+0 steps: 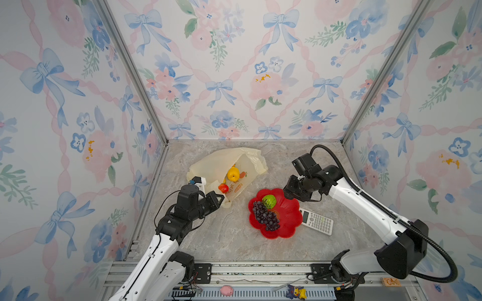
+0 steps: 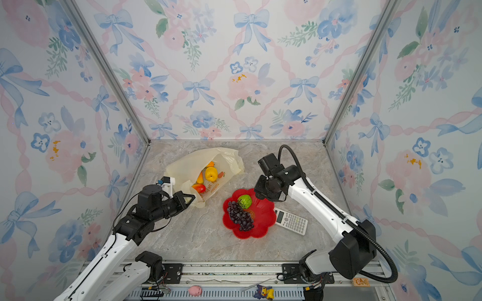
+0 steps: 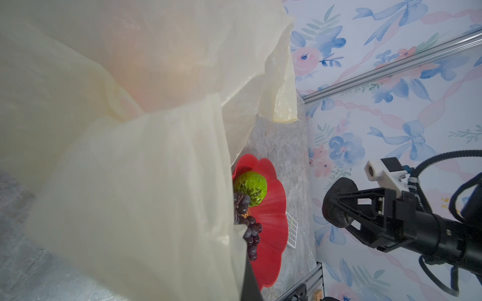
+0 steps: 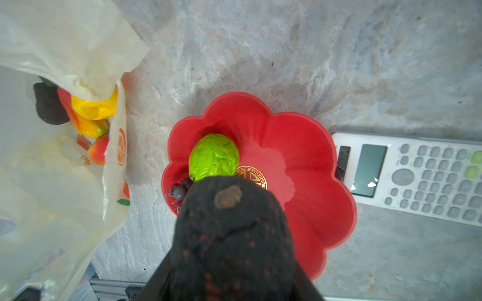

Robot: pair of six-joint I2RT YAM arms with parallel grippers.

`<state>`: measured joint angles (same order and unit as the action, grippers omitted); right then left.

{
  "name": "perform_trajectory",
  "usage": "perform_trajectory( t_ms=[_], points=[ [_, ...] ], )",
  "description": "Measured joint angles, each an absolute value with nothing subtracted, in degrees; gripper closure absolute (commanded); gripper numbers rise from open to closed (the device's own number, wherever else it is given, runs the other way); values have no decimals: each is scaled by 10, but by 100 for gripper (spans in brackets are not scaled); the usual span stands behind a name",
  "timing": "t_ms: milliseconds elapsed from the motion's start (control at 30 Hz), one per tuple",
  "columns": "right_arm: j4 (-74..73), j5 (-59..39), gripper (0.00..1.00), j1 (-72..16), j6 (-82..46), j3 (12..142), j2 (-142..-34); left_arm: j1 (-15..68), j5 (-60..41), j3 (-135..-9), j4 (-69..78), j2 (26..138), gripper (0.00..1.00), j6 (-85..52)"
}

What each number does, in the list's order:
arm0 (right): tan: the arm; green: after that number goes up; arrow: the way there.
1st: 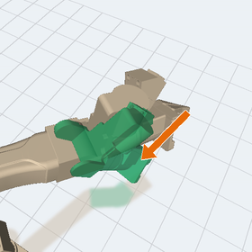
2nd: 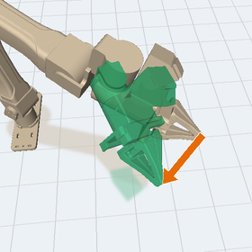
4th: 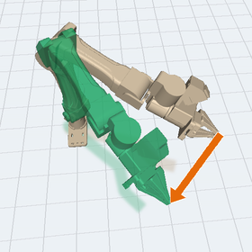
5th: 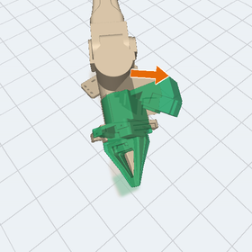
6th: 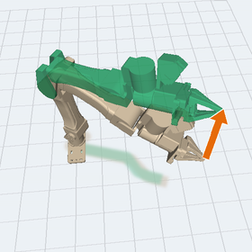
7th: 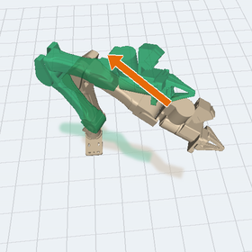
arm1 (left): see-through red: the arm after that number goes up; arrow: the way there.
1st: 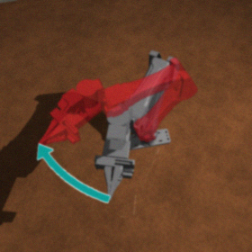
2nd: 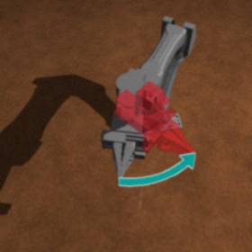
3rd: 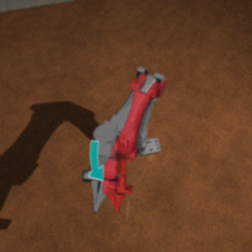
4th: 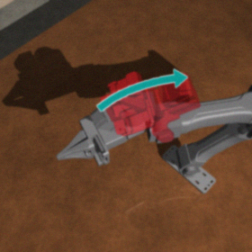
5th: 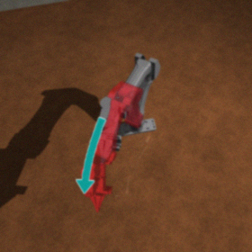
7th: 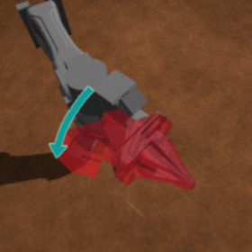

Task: Place the fruits into the plastic bag
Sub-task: 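Grasp the avocado and lift it toward the bag with the right gripper, then lower the avocado into the bag mouth and open the right gripper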

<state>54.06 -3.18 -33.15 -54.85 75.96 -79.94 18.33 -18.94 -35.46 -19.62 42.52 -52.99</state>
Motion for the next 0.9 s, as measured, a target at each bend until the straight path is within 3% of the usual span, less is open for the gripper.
perform_trajectory(
  t_ms=[300, 900],
  points=[
    [475, -101, 67, -347, -459, 818, -807, 183, -203, -355, -196, 425, 100, -530],
    [321, -273, 69, -403, -459, 920, -1034, 183, -226, -355, -196, 399, 100, -530]
  ],
)
